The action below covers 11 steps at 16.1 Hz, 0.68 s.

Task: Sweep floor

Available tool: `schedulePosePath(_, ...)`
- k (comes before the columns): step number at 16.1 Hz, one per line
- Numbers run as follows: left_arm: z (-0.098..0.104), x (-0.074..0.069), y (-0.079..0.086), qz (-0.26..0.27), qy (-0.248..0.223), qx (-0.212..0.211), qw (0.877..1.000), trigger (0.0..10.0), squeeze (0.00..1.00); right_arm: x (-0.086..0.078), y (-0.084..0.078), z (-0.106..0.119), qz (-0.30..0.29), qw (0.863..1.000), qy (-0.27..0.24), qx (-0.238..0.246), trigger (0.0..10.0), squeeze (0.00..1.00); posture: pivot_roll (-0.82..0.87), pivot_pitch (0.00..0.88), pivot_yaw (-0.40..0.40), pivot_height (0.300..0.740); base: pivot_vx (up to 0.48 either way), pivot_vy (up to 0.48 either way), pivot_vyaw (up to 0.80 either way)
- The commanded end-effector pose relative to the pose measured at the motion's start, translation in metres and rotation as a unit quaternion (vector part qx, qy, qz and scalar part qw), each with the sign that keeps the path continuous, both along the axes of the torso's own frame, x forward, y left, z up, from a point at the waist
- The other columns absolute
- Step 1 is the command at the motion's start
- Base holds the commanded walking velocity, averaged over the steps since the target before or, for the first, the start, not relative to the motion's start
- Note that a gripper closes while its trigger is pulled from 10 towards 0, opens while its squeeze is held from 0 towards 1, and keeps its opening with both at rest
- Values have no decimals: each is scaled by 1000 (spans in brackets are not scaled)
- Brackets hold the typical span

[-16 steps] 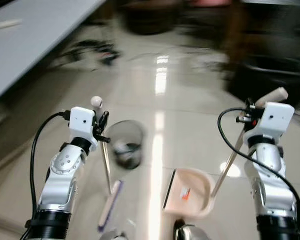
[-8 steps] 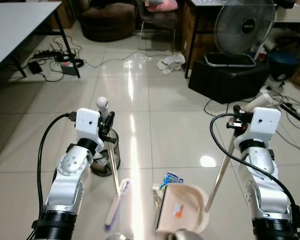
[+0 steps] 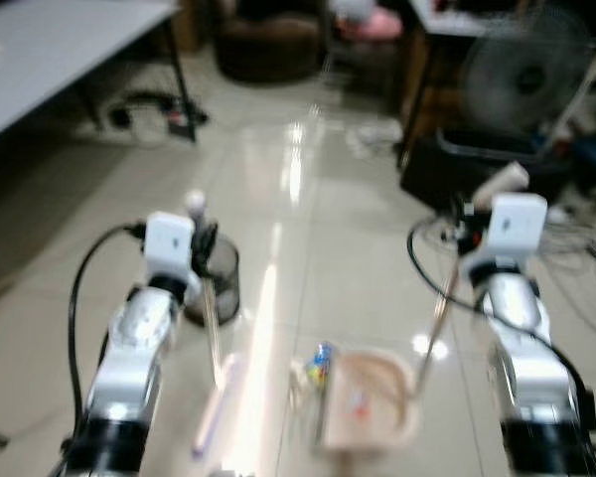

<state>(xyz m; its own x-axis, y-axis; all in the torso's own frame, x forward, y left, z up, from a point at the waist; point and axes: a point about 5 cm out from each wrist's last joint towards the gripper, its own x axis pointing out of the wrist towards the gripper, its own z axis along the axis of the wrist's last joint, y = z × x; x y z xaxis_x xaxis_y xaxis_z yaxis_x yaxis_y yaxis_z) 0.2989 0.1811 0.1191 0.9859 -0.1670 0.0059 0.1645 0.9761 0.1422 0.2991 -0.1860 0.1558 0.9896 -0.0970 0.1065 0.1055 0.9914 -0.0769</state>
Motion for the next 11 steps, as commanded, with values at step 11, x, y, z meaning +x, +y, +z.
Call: schedulePosePath(11,18,12,-12,-6,-40,2,999,10000,0,-3,-8,-1,-20,1000,-1,24,10000,0,-24,0,28,740,0,-244,286)
